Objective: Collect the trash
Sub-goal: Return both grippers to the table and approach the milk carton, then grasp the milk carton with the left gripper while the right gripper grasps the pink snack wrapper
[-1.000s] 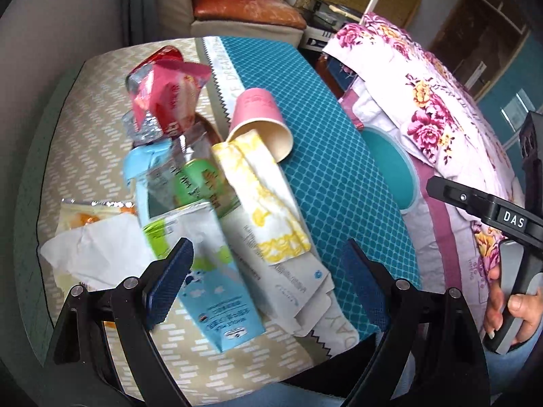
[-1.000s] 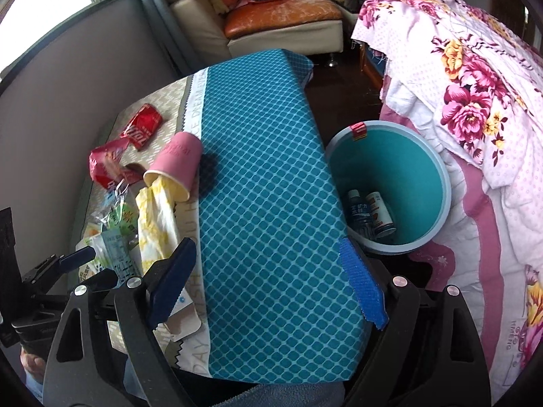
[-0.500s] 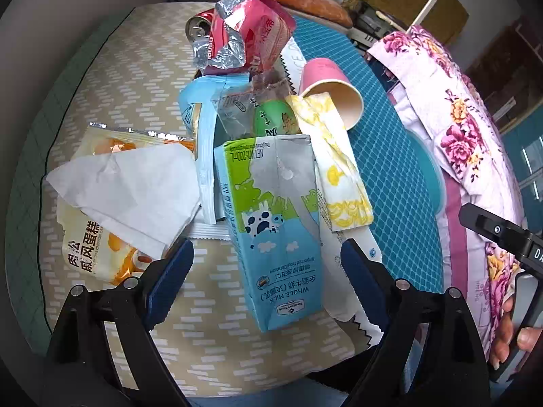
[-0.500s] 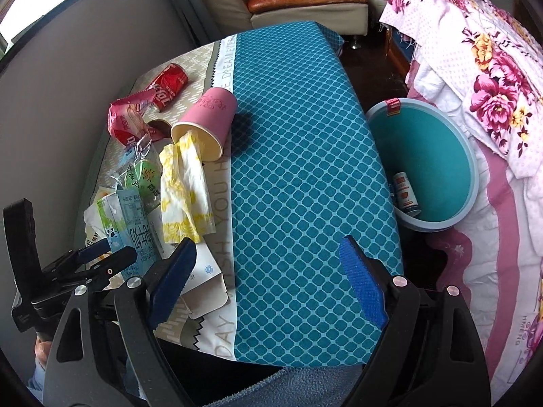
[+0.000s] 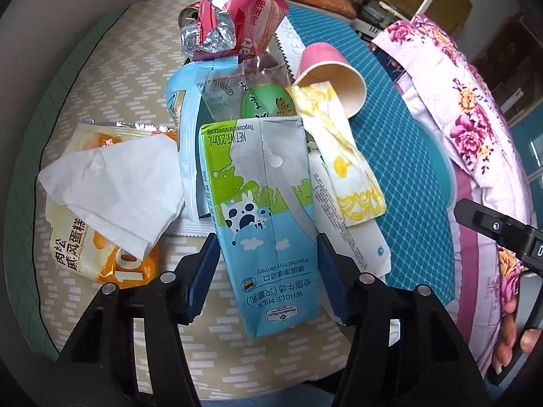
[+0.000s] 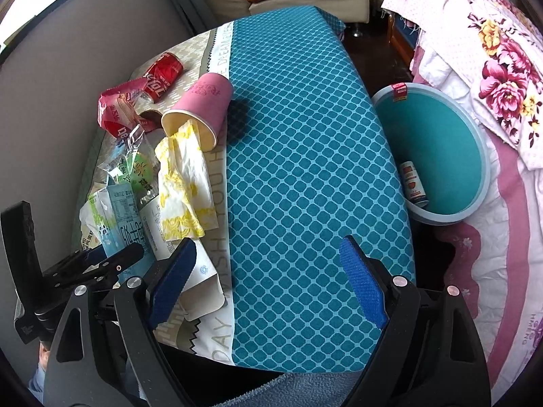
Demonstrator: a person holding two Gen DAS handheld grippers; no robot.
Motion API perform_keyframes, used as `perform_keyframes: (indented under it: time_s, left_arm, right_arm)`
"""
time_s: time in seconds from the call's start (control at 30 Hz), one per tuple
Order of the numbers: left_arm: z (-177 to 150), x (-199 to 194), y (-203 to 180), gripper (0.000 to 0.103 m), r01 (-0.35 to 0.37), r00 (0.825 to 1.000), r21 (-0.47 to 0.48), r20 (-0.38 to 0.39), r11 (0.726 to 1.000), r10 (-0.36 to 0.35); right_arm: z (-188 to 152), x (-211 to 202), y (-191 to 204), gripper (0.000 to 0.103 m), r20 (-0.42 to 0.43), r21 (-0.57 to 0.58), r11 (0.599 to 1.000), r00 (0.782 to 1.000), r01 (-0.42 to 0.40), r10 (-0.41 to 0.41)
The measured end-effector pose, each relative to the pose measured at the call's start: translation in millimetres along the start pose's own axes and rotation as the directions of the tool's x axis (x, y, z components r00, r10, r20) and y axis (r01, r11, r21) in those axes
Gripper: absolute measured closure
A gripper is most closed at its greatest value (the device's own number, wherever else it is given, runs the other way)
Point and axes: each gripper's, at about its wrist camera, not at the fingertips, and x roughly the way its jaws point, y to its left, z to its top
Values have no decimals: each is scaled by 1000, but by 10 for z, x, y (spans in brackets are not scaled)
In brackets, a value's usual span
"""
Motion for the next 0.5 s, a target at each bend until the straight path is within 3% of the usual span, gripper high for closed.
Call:
perform_keyframes:
  time_s: [0.17, 0.23, 0.5]
  left_arm:
    - [9, 140, -29, 39, 14, 999, -9, -34, 1000, -14]
    - [13, 130, -13, 44, 22, 999, -12, -27, 1000, -22]
    - [168, -329, 154, 45, 64, 994, 15, 90, 998, -65]
  right_arm:
    - [6, 37, 21, 21, -10, -8, 1000, 1000, 2, -2]
    - [8, 45, 33, 21, -13, -11, 1000, 1000, 4, -4]
    - [108, 53, 164, 21, -22, -53, 998, 1000, 16, -17]
